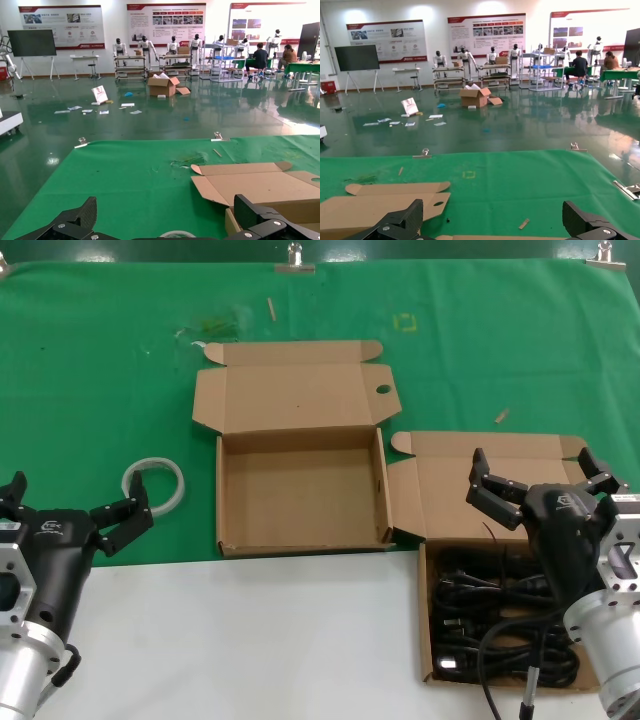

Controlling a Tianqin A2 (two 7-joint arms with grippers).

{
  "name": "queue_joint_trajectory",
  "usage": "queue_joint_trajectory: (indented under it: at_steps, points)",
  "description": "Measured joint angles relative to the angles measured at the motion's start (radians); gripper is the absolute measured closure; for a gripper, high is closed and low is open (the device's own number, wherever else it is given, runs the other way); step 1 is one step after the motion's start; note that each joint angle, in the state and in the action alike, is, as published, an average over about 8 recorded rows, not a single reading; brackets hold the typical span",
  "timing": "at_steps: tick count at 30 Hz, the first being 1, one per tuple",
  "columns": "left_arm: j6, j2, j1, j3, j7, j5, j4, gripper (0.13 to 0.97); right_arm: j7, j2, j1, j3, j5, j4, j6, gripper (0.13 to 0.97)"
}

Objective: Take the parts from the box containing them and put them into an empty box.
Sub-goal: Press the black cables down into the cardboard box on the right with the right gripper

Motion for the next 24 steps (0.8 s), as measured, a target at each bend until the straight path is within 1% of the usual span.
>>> queue_joint_trajectory:
  at_steps: [15,20,24]
  points:
    - [0.000,0.000,0.000,0.000,0.000,0.000,0.000,0.132,0.000,0.000,0.000,-0.001,0.001,0.000,0.001,0.129]
    - [0.000,0.000,0.000,0.000,0.000,0.000,0.000,0.132,-0.004,-0.002,0.000,-0.027,0.016,0.003,0.029,0.129]
    - [0.000,0.000,0.000,0.000,0.000,0.000,0.000,0.132,-0.019,-0.004,-0.004,-0.065,0.050,0.006,0.074,0.129]
